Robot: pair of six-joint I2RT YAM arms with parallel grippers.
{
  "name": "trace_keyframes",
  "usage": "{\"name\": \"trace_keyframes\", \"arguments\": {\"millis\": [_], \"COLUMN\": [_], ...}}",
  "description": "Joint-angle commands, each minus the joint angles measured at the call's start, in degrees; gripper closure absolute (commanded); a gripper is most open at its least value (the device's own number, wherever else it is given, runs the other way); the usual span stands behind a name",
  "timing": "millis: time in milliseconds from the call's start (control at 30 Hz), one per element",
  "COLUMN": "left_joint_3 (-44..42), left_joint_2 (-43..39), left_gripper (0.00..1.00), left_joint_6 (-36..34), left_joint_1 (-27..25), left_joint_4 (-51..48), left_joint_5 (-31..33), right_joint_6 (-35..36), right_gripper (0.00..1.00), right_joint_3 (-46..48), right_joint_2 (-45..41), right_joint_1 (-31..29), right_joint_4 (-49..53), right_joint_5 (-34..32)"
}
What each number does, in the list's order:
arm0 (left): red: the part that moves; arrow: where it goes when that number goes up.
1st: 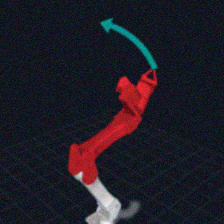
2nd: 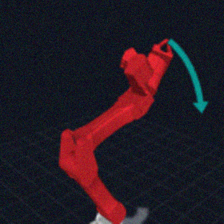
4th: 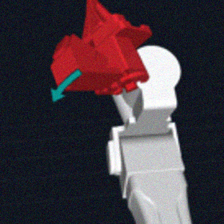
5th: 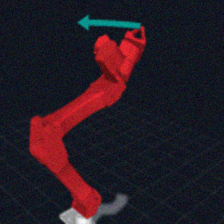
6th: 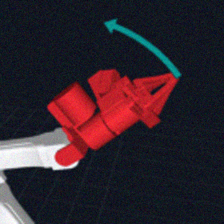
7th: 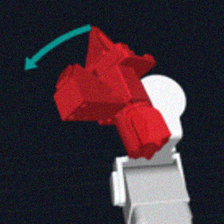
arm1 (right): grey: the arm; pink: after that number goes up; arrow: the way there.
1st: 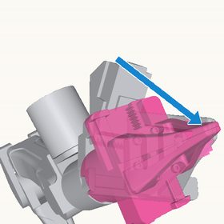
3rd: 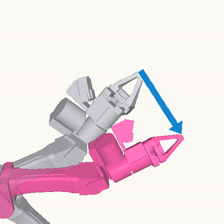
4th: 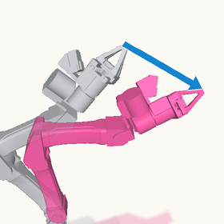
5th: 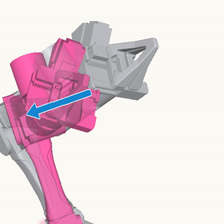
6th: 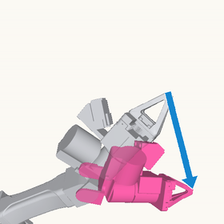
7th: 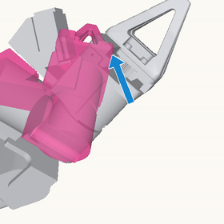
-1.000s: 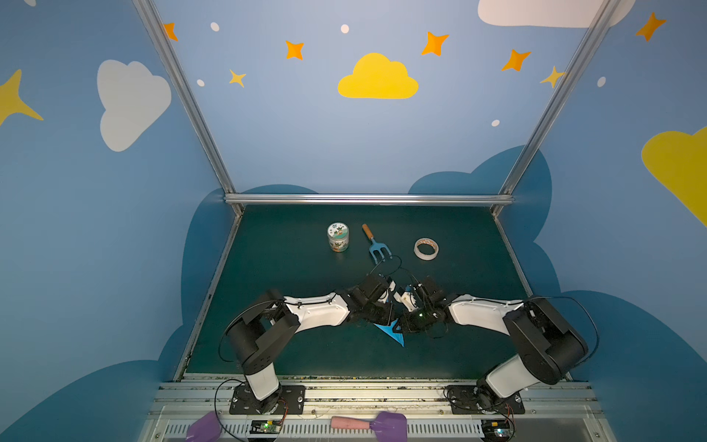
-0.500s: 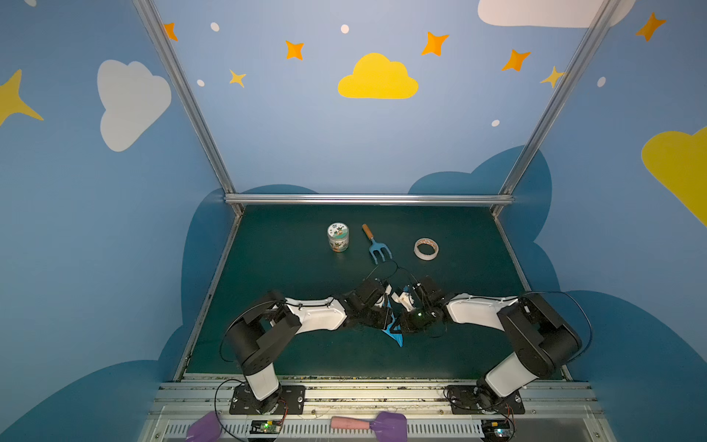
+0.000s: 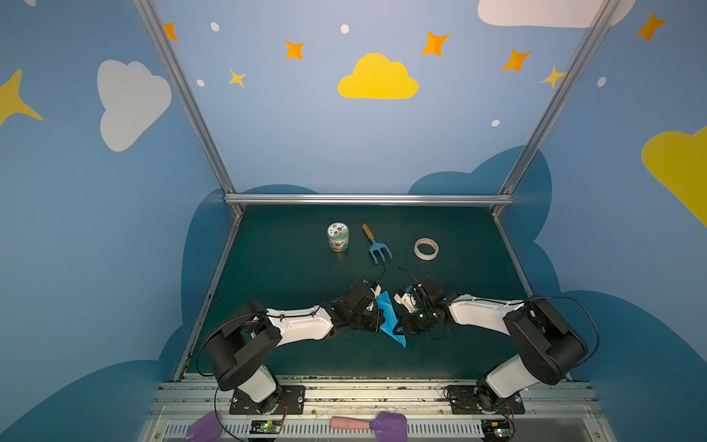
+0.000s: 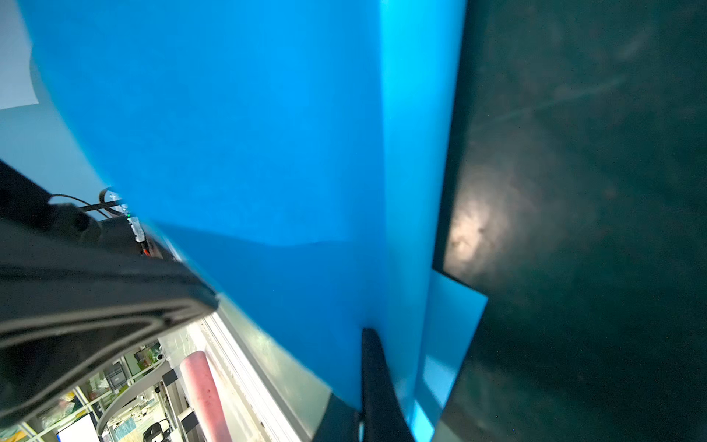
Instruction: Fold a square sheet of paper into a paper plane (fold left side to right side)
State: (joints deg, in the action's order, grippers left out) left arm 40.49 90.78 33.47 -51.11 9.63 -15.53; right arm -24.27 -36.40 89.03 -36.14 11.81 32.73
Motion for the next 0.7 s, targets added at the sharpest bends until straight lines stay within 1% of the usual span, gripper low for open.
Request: {"name": "trace_keyframes", "arguments": {"millis": [0,333,667], "left_joint_3": [0.4,1.9,0.4], "left_joint_2": [1.6,7.1,8.2], "left_gripper": [0.96,0.96,0.96], "left_joint_6": [0.6,1.2,1.3], "left_joint_1": [-0.4,-2.2,-2.5], "left_joint_4": [1.6,3.1,2.9], "left_joint_5": [0.2,-1.0,-0.5], "right_joint_6": [-0.2,-0.9,-0.1], "right_gripper": [1.0,1.0,1.0], "right_joint_3": [-0.1,0.4,1.1], "right_joint_2": [-1.2,-2.3,-1.9], "right_joint_1": [0.4,1.2,1.8], "right_joint_4": [3.1,2.8,3.0], "right_joint_5": [-1.4,-1.5,-2.7]}}
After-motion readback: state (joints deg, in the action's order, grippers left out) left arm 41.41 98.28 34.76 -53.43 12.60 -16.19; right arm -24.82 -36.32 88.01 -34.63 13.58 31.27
